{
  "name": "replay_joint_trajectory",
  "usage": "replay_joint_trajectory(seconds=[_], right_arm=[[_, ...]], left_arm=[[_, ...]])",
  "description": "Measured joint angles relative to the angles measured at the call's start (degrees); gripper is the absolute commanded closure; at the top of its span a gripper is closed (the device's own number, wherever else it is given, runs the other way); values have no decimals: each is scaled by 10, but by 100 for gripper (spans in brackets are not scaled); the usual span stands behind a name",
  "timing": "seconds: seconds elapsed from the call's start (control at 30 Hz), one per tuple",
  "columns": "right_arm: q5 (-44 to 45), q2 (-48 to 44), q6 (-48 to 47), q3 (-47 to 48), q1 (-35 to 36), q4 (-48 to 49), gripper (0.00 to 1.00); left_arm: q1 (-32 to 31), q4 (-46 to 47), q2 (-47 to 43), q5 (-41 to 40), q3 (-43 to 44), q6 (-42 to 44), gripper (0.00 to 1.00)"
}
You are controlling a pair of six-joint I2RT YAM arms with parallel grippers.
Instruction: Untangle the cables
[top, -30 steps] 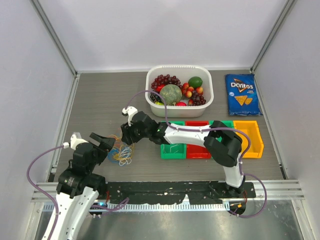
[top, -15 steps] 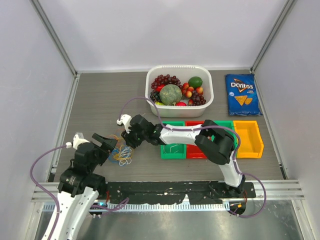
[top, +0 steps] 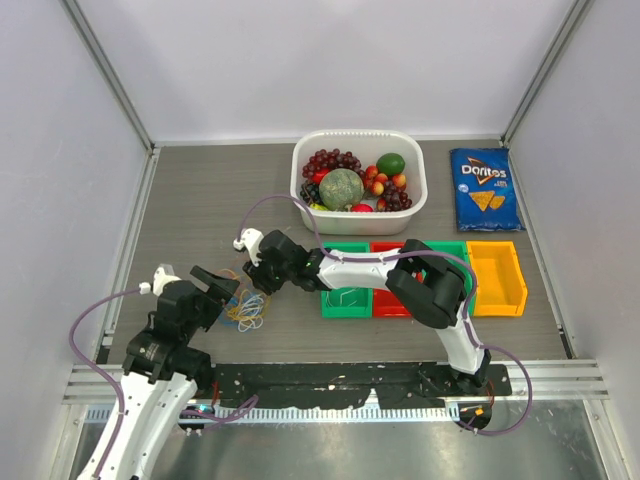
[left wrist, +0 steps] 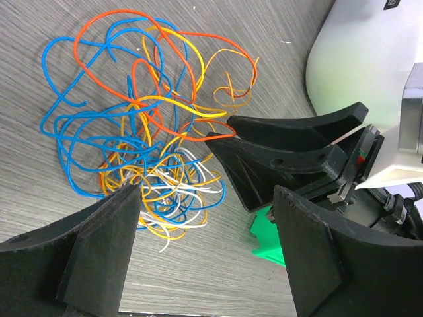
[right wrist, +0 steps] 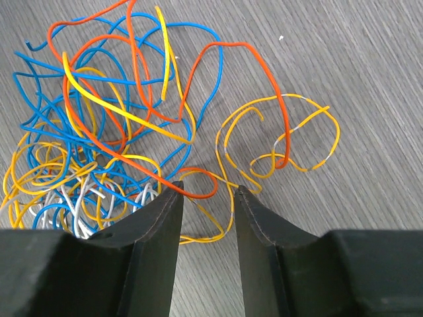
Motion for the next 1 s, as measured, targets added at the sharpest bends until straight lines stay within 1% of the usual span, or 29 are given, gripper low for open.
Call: replay_joint_trajectory(seconds=[0.1, 0.17, 0.2, 0.3, 0.37, 0.4, 0.57, 0.63, 0.67, 0.93, 0.97, 1.0], right_arm=[[1, 0, 0, 0, 0, 2, 60], [1, 0, 0, 0, 0, 3, 64], [1, 0, 0, 0, 0, 3, 70], [1, 0, -2, 1, 0, 6, 83], [0, 0, -2, 5, 0, 6, 97], [-2, 0, 0, 7, 0, 7, 99], [-6, -2, 11, 12, 0, 8, 99], [-6, -9, 17, 12, 0, 3, 99], [-6, -16, 21, 11, 0, 1, 99], [-1, -113, 54, -19, 1, -2, 99], [-1, -121, 57, -19, 1, 1, 94], [-1, -129, 60, -19, 2, 4, 81]], left_arm=[[0, 2, 0, 0, 0, 0, 17], [0, 3, 0, 0, -1, 0, 18], [0, 3, 0, 0, -2, 0, 19], [0, 3, -2, -1, -10, -1, 21], [0, 3, -3, -2, -15, -2, 21], [0, 3, -4, -3, -16, -3, 21], [0, 3, -7, -10, -17, -7, 21], [0, 3, -7, -12, -17, -11, 30], [0, 5, -7, -12, -17, -13, 32], [0, 58, 16, 5, -54, -17, 35], [0, 59, 21, 7, -57, -18, 35], [0, 59, 25, 9, -57, -18, 35]])
